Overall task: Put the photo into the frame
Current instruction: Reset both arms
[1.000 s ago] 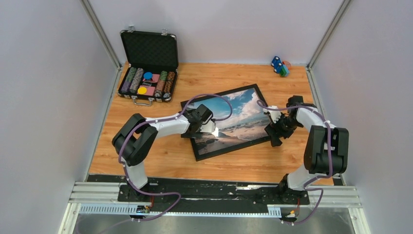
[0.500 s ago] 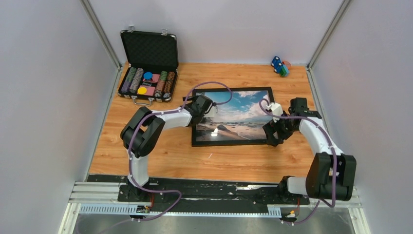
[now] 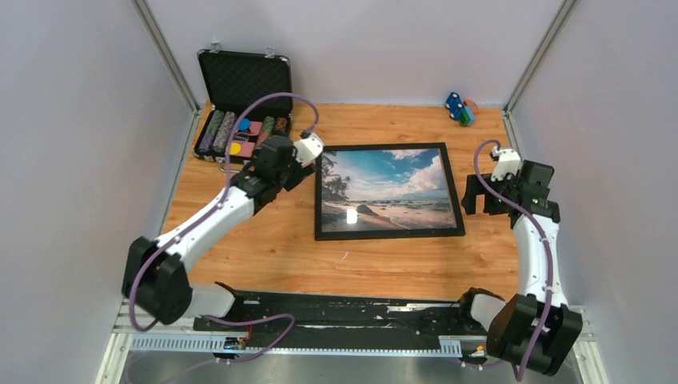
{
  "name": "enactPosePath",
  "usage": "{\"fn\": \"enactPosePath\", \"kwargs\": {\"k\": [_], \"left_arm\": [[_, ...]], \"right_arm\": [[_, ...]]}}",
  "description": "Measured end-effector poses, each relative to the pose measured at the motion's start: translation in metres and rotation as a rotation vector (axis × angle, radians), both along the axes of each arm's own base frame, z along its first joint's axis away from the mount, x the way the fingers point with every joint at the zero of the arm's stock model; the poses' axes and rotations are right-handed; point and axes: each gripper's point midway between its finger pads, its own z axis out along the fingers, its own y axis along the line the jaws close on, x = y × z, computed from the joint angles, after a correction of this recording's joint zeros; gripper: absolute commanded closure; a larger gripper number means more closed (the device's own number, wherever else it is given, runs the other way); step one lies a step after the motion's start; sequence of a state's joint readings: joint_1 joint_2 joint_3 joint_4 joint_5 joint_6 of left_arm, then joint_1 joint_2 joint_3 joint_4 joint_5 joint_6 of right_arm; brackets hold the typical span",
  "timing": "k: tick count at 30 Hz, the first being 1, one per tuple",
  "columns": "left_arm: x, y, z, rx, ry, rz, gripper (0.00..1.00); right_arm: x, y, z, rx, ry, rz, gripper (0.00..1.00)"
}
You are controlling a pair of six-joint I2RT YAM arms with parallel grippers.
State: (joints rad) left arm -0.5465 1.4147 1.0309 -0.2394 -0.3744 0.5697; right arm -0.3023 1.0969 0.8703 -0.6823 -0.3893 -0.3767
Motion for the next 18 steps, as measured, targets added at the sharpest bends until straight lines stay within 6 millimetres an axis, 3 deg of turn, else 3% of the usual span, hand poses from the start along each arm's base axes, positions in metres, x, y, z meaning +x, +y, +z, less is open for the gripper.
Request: {"fn": "enactPosePath", "kwargs": {"k": [5,10,13,18], "left_arm": [[-0.019,0.035,0.059,-0.228,-0.12,0.087,0.0],[-0.039,0.05,0.101,-0.393,-0.213,0.111,0.0],[-0.05,0.05,0.107,-0.443,-0.231,0.096,0.0],[-0.062,0.049,0.089,-0.462,-0.208,0.082,0.0]], "right_arm": [[0.0,-0.014,0.024,-0.004,-0.084,-0.115,0.0],[-0.006,-0.014,0.043,-0.003,-0.157,-0.171,0.0],[-0.011,-0.015,0.051,-0.015,-0.193,-0.186,0.0],[-0.016,-0.019,0.053,-0.041,-0.221,-0.21,0.0]]}}
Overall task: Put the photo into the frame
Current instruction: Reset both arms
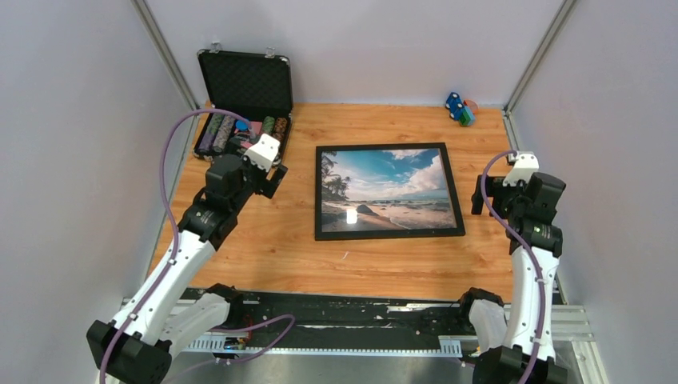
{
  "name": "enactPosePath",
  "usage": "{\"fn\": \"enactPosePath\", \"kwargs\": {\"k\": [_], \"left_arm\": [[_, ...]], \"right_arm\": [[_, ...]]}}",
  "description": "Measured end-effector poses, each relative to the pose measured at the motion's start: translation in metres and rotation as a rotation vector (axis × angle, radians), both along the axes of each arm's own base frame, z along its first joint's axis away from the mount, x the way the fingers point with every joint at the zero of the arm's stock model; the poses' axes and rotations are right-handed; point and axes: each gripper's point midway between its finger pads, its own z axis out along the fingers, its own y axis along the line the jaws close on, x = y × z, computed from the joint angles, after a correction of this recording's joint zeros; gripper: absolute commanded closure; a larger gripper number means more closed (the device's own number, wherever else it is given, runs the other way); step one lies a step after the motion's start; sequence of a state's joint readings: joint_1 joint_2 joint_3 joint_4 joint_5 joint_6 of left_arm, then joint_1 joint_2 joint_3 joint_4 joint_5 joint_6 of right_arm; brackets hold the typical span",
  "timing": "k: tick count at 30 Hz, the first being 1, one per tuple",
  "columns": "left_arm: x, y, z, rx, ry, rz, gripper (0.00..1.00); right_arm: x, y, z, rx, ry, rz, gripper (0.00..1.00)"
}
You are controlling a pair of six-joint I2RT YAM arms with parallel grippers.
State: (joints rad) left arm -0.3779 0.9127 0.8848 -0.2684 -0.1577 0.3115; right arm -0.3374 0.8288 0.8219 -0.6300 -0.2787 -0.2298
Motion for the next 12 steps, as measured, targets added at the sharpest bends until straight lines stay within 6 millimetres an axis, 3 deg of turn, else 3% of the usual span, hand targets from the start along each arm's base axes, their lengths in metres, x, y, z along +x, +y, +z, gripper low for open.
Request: {"fn": "enactPosePath", "kwargs": {"k": [3,12], "left_arm": [[-0.003,-0.002,-0.011,0.003,0.022,-0.013,0.0],[-0.002,-0.007,-0.013,-0.005,0.028,-0.042,0.0]], "right_arm": [[-0.003,-0.001,0.004,-0.014,-0.02,-0.01,0.0],[-0.005,-0.006,0.017,-0.049,-0.075,-0.034,0.0]]}}
